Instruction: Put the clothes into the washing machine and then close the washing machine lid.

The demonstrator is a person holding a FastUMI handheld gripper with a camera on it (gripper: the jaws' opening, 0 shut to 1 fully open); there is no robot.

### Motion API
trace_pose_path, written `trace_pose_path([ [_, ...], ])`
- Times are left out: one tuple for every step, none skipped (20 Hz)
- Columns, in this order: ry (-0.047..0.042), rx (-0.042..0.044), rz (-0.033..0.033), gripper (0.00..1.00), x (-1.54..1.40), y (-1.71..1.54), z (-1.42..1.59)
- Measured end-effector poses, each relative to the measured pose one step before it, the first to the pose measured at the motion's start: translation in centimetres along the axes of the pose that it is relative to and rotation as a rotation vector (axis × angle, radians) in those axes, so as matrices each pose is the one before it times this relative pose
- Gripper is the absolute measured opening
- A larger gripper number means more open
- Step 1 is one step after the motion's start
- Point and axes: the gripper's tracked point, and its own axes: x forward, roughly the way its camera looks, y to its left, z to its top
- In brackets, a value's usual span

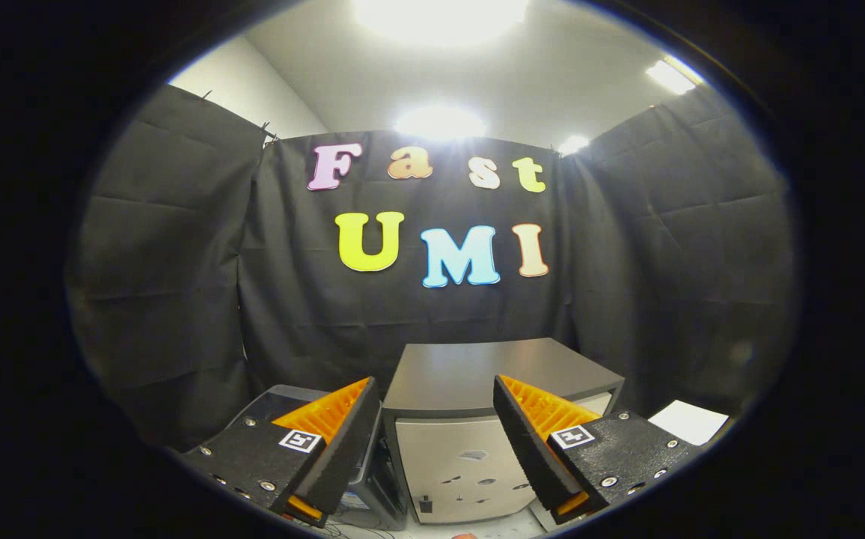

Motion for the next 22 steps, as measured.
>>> trace_pose_path([
  [0.00806, 0.00321, -0.00464, 0.96, -0.134, -0.385, -0.395],
  [0.00865, 0.00403, -0.00266, 0.96, -0.086, -0.261, -0.32],
  [0.00348, 0.0069, 0.00126, 0.96, -0.144, -0.078, -0.097],
  [0.0008, 0.00456, 0.00319, 0.96, -0.238, -0.025, 0.0],
  [-0.00037, 0.00032, 0.00359, 0.96, -0.12, 0.01, -0.009],
  [0.00062, -0.00141, 0.00514, 0.96, 0.017, 0.083, -0.096],
  [0.00237, -0.00059, 0.00856, 0.96, -0.066, 0.154, -0.03],
  [0.00159, 0.00119, 0.00578, 0.96, -0.101, -0.067, -0.026],
  [0.00008, 0.00144, 0.00237, 0.96, -0.042, 0.03, 0.067],
  [-0.0009, 0.00299, 0.0005, 0.96, 0.028, -0.037, 0.056],
  [0.00075, 0.00404, -0.00009, 0.96, -0.016, -0.028, 0.017],
  [-0.00017, 0.0042, -0.00102, 0.96, -0.077, -0.083, -0.027],
  [-0.00012, 0.00065, -0.00221, 0.96, -0.033, -0.107, 0.032],
  [0.00104, -0.00185, -0.00549, 0.96, -0.01, -0.378, -0.169],
  [0.00254, -0.00043, -0.00321, 0.96, 0.06, -0.147, -0.071],
  [0.00055, 0.00407, -0.00317, 0.96, 0.159, -0.039, -0.103],
  [0.00248, 0.00398, -0.00491, 0.96, 0.024, -0.136, -0.013],
  [-0.00071, 0.00256, -0.00466, 0.96, 0.001, -0.117, -0.076],
  [-0.00253, 0.00129, -0.00434, 0.96, -0.007, -0.125, 0.022],
  [-0.00132, 0.00184, -0.00251, 0.96, -0.174, -0.109, -0.157],
  [0.003, 0.0047, 0.00041, 0.96, -0.242, -0.06, -0.165],
  [0.0008, 0.00546, 0.00143, 0.96, -0.259, -0.201, -0.244],
])
